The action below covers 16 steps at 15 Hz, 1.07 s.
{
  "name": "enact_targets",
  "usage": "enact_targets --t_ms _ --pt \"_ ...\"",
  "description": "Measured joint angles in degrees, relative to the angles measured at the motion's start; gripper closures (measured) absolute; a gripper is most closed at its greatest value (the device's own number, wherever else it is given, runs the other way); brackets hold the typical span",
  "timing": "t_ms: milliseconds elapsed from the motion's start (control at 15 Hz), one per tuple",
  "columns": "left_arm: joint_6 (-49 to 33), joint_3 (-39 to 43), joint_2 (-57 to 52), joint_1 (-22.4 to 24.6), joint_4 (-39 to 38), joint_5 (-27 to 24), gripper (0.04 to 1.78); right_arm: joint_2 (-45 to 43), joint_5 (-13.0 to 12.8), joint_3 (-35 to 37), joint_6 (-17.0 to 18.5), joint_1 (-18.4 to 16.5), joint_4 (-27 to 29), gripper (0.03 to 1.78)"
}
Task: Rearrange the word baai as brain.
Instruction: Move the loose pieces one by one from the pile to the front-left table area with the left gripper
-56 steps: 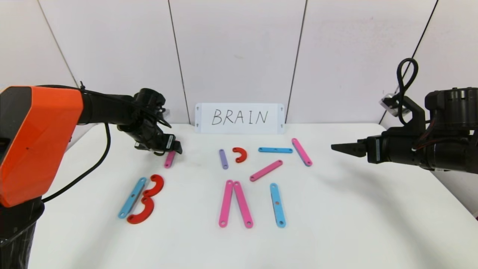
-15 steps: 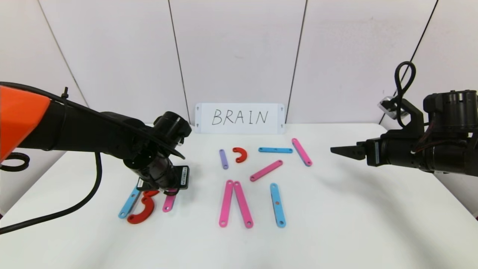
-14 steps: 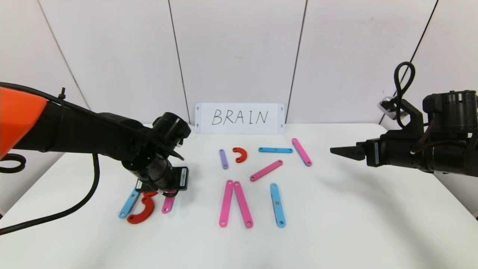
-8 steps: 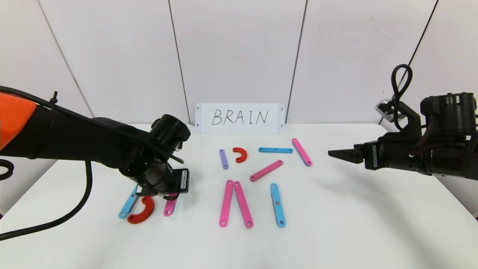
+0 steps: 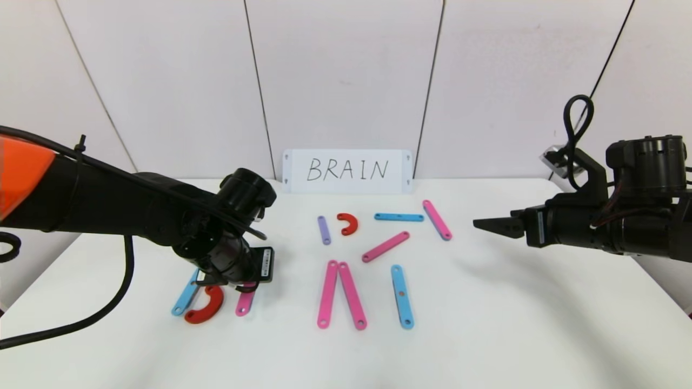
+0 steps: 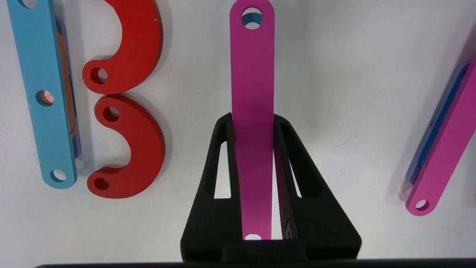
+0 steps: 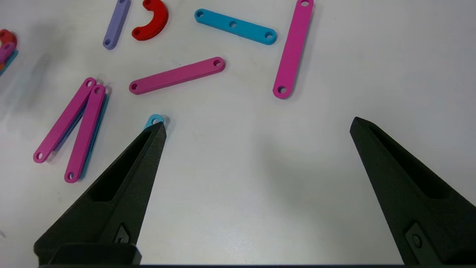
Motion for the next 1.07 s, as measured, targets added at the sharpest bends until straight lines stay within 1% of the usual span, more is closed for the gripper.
enact_targets --t_ms 400,867,1000,1067 --pt "0.83 -0.12 3.33 0.11 -1.18 0.02 1.52 0.15 -0.07 0.2 0.0 0.13 0.0 0.08" --pt "0.85 -0.01 4.24 0.11 -1.21 0.0 1.51 0.28 -0.57 0.28 0.0 0.3 0.0 0.08" --pt "0.83 0.1 4.08 0.13 -1.23 0.02 1.45 0.3 -0.54 0.28 0.0 0.35 0.02 0.08" --pt "0.79 0.07 3.96 0.13 -1.27 0.0 1.39 0.32 -0.44 0.28 0.02 0.35 0.02 0.08"
